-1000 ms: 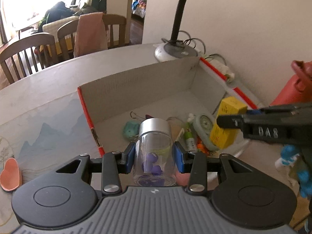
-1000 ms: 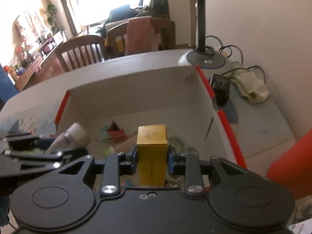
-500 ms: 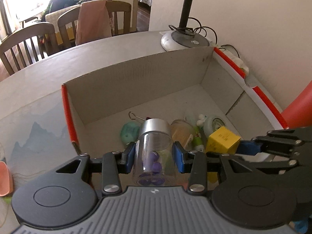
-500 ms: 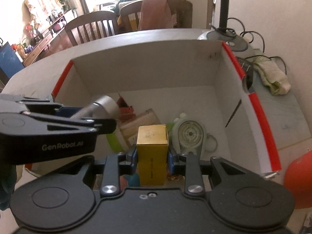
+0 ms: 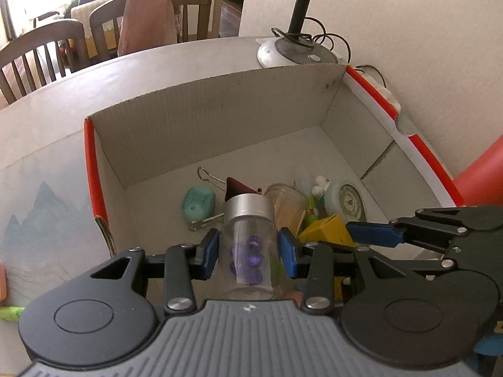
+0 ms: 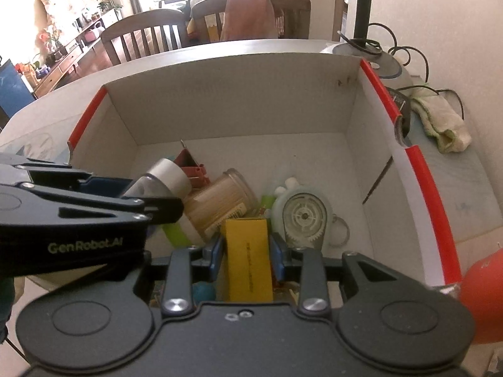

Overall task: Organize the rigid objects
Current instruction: 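Open the left tool releasing the jar while the right tool releases the yellow box, then withdraw both open tools from the box toward the heart dish and green marker, then grasp the pink heart dish with the left tool while the right tool grasps the green marker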

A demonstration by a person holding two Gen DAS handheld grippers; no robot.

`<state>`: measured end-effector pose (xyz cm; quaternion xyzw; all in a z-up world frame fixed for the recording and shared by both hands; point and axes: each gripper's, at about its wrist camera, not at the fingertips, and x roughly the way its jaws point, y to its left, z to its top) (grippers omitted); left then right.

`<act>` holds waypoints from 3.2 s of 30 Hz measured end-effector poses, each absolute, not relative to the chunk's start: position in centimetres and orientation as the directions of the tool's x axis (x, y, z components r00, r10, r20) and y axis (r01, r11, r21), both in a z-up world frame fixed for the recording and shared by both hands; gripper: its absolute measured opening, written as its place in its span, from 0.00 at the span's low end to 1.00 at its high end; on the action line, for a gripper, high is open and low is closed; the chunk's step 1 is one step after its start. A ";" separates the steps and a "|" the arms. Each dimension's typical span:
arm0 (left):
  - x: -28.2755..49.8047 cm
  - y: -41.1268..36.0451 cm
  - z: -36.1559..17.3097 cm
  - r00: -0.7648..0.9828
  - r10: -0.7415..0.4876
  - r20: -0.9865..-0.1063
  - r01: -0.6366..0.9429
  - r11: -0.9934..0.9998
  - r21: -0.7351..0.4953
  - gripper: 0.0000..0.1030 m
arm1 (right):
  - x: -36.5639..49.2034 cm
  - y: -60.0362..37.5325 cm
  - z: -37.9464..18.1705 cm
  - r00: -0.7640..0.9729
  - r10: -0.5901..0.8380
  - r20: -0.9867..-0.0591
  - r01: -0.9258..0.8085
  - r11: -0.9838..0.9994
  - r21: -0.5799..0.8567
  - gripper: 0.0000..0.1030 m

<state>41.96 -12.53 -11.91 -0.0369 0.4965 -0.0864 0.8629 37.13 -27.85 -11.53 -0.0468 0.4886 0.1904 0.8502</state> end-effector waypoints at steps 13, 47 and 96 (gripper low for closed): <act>40.0 -12.0 -10.7 0.509 -0.240 -0.826 0.131 0.971 -0.202 0.42 | 35.2 -28.6 -9.5 0.474 0.307 -0.825 -0.399 0.910 0.110 0.37; 26.5 1.9 -2.8 0.681 -0.261 -0.684 0.157 0.965 -0.212 0.68 | 24.1 -18.3 -1.5 0.588 0.461 -0.665 -0.439 0.872 0.217 0.76; 33.0 16.7 -14.2 0.638 -0.053 -0.768 -0.173 0.962 -0.210 0.98 | 29.2 0.9 -14.7 0.439 0.490 -0.753 -0.735 0.678 0.014 0.75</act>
